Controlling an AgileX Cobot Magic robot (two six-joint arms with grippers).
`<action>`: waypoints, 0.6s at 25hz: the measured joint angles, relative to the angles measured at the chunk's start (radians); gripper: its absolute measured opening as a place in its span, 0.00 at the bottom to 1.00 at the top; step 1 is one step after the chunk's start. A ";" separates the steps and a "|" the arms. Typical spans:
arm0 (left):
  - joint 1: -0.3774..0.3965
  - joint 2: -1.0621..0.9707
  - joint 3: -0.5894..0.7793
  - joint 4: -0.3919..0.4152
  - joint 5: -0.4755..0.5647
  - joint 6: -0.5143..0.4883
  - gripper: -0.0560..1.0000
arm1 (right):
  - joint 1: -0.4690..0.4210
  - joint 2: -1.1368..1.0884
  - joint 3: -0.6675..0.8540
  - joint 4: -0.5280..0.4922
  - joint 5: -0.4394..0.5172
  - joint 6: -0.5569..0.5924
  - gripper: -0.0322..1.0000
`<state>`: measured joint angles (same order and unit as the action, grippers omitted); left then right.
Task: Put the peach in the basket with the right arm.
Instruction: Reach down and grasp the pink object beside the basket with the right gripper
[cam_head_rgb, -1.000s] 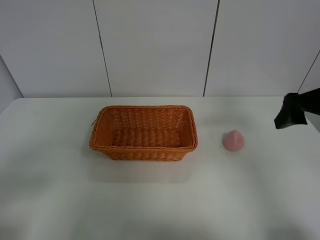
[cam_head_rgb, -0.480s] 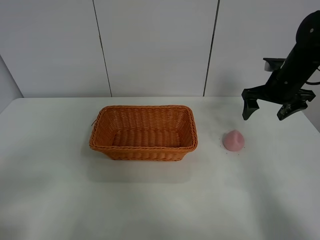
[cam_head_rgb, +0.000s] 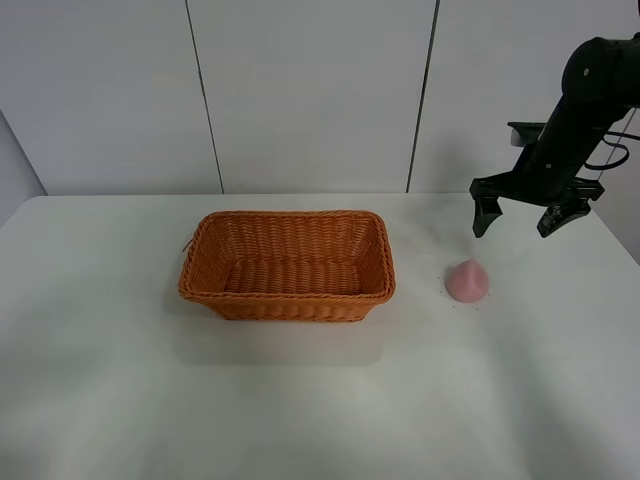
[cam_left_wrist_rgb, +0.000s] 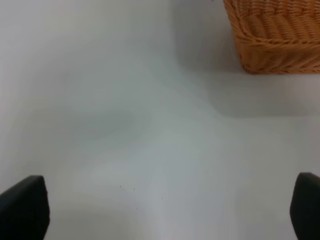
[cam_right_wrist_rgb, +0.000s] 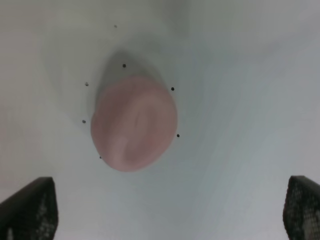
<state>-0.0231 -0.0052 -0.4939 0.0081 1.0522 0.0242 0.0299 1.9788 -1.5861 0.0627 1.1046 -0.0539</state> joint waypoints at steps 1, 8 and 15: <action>0.000 0.000 0.000 0.000 0.000 0.000 0.99 | 0.000 0.000 0.000 0.000 0.001 -0.001 0.70; 0.000 0.000 0.000 0.000 0.000 0.000 0.99 | 0.051 0.000 -0.002 0.001 -0.009 -0.007 0.70; 0.000 0.000 0.000 0.000 0.000 0.000 0.99 | 0.078 0.000 -0.002 -0.009 -0.041 -0.008 0.70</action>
<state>-0.0231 -0.0052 -0.4939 0.0081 1.0522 0.0242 0.1083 1.9788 -1.5881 0.0538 1.0640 -0.0620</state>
